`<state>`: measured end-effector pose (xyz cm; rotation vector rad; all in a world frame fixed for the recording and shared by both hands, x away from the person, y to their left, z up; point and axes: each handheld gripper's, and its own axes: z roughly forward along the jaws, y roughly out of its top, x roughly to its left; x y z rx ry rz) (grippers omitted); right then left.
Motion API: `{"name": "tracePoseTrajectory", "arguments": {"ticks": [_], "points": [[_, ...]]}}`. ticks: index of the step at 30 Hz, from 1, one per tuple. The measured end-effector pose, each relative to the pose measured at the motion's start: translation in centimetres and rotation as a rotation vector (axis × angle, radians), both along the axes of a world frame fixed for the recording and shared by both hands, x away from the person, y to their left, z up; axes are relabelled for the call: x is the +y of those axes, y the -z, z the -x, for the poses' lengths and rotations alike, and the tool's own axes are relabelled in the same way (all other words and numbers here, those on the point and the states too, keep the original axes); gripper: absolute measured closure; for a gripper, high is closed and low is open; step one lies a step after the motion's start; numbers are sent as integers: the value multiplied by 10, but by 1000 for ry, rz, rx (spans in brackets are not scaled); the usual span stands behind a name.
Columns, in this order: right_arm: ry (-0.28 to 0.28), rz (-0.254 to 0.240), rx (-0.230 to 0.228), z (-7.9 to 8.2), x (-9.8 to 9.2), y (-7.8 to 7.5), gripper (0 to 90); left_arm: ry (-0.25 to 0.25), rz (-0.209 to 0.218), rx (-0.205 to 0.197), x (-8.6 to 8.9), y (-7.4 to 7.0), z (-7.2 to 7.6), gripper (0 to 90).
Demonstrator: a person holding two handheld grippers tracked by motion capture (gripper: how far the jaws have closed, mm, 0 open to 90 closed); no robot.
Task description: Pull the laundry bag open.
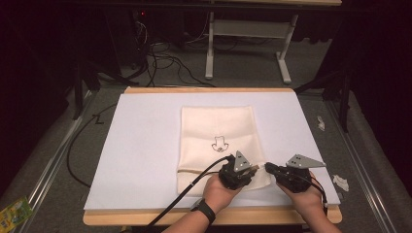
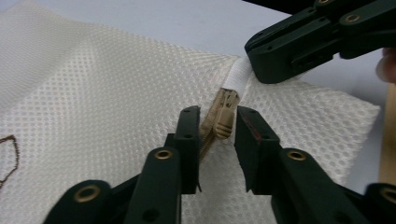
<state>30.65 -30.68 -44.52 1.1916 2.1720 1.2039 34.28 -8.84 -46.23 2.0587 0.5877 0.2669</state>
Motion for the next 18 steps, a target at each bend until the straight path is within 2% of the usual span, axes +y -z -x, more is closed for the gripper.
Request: {"name": "tracePoseTrajectory", "arguments": {"ticks": [5, 6, 12, 18], "points": [[3, 1, -2, 0, 0, 0, 870, -9, -11, -11, -2, 2, 2, 792], [5, 3, 1, -1, 0, 0, 870, 6, -4, -8, -2, 2, 3, 854], [5, 1, -1, -1, 0, 0, 870, 21, -19, -16, -5, 1, 6, 873], [9, -2, -1, -1, -1, 0, 870, 20, -9, -8, -4, 0, 5, 869]]}}
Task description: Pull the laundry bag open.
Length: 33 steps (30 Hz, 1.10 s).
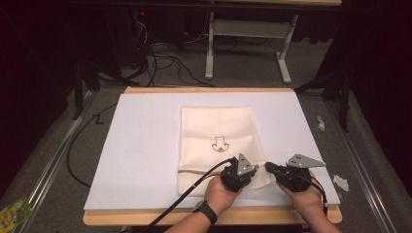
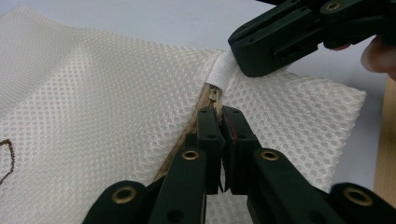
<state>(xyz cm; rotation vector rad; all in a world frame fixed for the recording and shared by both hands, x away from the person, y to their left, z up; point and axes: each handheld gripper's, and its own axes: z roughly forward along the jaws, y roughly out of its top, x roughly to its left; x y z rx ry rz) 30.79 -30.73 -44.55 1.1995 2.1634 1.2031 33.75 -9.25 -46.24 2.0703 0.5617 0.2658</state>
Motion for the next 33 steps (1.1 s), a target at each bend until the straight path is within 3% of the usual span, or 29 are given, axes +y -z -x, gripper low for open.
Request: {"name": "tracePoseTrajectory", "arguments": {"ticks": [6, 10, 17, 19, 24, 26, 29, 33], "points": [[-1, -9, 0, 0, 1, 0, 870, 3, 21, 16, -3, 2, -1, 781], [-2, -8, 1, 0, 1, 0, 870, -7, 6, 6, -3, 2, -1, 868], [2, -27, 4, 0, 1, 1, 854, 3, 8, 16, 0, 0, -3, 877], [3, -37, 12, -1, 1, 3, 826, 3, 9, 15, 1, 0, -3, 877], [-9, -85, 47, -5, 1, 7, 649, 2, 24, 13, 2, -3, -2, 877], [-12, -97, 50, -6, 1, 8, 651, 3, 23, 11, 3, -3, -3, 877], [-16, -96, 43, -6, 1, 7, 749, 6, 18, 16, 4, -2, -3, 877], [-22, -65, 44, -6, 3, 7, 811, 5, 13, 23, 4, 0, -3, 877]]}}
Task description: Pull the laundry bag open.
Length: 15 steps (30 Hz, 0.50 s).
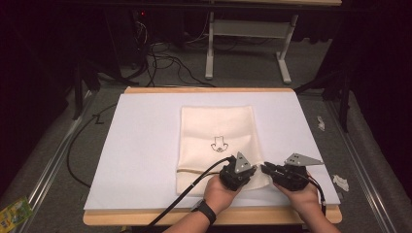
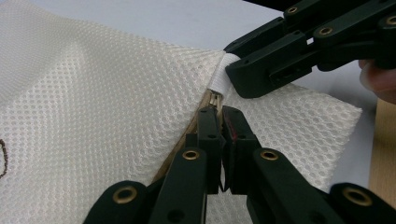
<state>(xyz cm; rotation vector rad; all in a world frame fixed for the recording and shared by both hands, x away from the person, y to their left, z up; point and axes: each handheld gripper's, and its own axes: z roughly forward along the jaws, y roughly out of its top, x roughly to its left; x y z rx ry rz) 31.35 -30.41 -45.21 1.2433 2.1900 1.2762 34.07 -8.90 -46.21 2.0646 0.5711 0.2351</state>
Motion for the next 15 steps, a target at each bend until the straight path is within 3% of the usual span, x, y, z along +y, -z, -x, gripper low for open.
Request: {"name": "tracePoseTrajectory", "arguments": {"ticks": [4, 15], "points": [[-11, 56, -24, 3, 6, -3, 852, -1, -3, 2, 1, 0, 0, 877], [-14, 64, -15, 3, 8, -3, 859, 10, -26, 15, 8, -1, -1, 878]]}}
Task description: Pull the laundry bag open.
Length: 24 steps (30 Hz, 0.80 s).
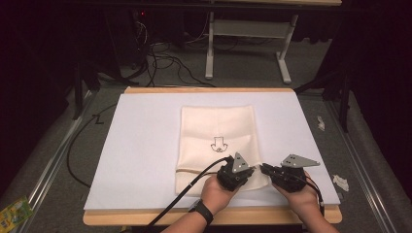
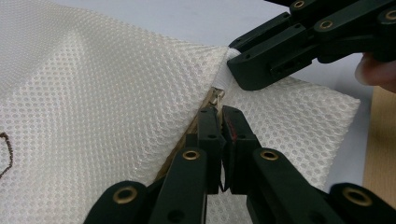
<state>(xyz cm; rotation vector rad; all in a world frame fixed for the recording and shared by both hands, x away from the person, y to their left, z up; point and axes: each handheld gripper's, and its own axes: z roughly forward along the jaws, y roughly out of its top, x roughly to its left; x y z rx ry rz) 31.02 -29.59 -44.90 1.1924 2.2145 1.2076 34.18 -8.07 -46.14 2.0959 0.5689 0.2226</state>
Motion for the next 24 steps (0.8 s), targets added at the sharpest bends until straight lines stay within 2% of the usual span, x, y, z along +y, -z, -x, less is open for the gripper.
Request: {"name": "tracePoseTrajectory", "arguments": {"ticks": [1, 3, 5, 14, 17, 19, 21, 22, 23, 24], "points": [[17, 14, -10, 0, 0, 0, 860, 3, 6, 4, 2, 1, -1, 878], [10, -6, 9, -1, -4, 0, 860, 4, 20, 25, 6, 1, -3, 878], [8, 6, 1, 0, -2, 1, 860, 5, 4, 7, 6, 1, -1, 879], [7, 14, -3, 0, 0, 0, 860, 9, 8, 21, 8, 1, -1, 879], [25, 27, -9, 1, -1, -1, 863, -11, -10, 20, 13, 3, -3, 879], [54, 2, -4, -1, -9, -2, 863, -26, -2, 43, 21, 6, -7, 879], [64, -18, 4, -3, -17, -1, 863, -23, 4, 46, 27, 6, -7, 879], [54, -21, 5, -3, -16, 0, 863, -25, -8, 34, 27, 6, -5, 879], [51, -4, 0, -1, -14, 0, 862, -24, -19, 23, 27, 6, -4, 879], [49, 9, -9, -1, -12, 0, 862, -24, -12, 29, 29, 6, -4, 879]]}}
